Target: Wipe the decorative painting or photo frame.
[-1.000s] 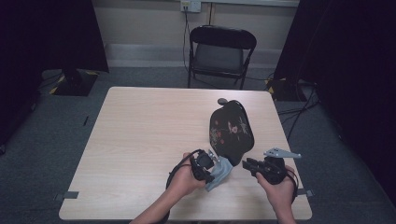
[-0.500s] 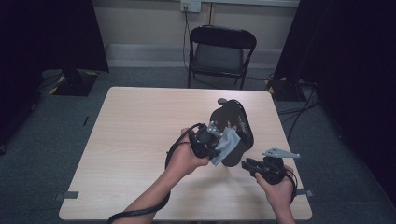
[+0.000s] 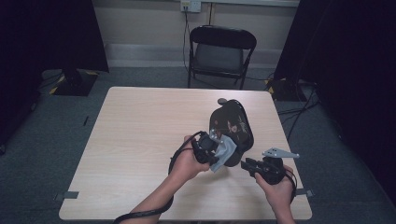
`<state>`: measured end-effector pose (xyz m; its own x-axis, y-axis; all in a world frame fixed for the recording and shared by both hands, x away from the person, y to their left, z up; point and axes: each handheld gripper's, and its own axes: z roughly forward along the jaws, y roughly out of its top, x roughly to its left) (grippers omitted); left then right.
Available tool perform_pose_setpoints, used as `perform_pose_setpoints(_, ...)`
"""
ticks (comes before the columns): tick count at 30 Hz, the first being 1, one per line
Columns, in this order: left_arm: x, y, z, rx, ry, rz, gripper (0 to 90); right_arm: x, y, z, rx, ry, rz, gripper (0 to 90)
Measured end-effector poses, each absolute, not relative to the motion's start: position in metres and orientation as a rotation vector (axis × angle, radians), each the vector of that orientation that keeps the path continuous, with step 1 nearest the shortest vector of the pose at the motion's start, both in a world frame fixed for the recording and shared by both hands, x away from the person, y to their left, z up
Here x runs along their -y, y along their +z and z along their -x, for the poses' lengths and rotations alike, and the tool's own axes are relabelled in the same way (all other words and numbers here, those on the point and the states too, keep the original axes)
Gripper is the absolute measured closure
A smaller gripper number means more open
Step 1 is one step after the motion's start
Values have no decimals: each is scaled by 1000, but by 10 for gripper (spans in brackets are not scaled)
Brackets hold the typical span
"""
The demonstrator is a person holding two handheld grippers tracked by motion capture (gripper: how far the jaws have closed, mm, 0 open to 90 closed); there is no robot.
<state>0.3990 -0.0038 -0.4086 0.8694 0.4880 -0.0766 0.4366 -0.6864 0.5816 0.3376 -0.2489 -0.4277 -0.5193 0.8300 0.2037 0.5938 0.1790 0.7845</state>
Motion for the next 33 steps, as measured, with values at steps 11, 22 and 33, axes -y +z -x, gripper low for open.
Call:
perform_pose_setpoints(11, 1, -446, -392, -702, 33, -2493, 791, 248, -428, -338, -2191, 1257, -1361, 691)
perform_pose_setpoints(22, -1, -461, -384, -707, -11, -2522, 791, 247, -428, -338, -2193, 1254, -1361, 688)
perform_pose_setpoints(33, 0, -458, -373, -666, -25, -2524, 792, 246, -428, -338, -2190, 1254, -1360, 687)
